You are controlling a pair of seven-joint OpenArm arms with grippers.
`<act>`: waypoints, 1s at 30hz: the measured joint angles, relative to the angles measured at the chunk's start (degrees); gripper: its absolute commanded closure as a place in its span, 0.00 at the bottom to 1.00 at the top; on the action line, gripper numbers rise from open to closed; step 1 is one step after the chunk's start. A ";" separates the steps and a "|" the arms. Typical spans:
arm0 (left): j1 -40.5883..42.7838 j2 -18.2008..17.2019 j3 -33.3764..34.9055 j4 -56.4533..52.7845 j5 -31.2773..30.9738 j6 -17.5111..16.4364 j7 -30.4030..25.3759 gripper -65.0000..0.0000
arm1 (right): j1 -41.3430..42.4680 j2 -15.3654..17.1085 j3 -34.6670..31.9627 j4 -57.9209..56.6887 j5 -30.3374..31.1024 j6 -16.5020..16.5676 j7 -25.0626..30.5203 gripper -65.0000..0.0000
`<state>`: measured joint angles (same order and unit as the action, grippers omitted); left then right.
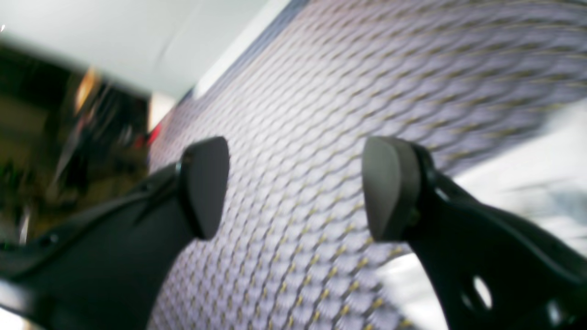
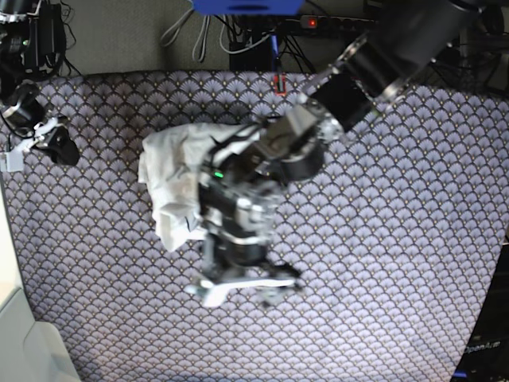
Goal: Fold the T-shirt properly
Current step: 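Press the white bundle flat with the left gripper and withdraw it, then move both grippers to the folded shirt's sides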
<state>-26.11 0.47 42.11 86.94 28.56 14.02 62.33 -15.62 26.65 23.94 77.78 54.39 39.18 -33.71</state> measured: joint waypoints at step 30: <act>41.81 -8.57 -41.40 25.22 -0.48 -0.15 0.79 0.99 | 22.45 2.34 -41.88 4.42 0.24 0.39 0.35 0.74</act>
<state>15.70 -8.10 0.71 112.16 28.08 13.87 63.11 6.83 28.99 -17.93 82.19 54.63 39.57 -33.36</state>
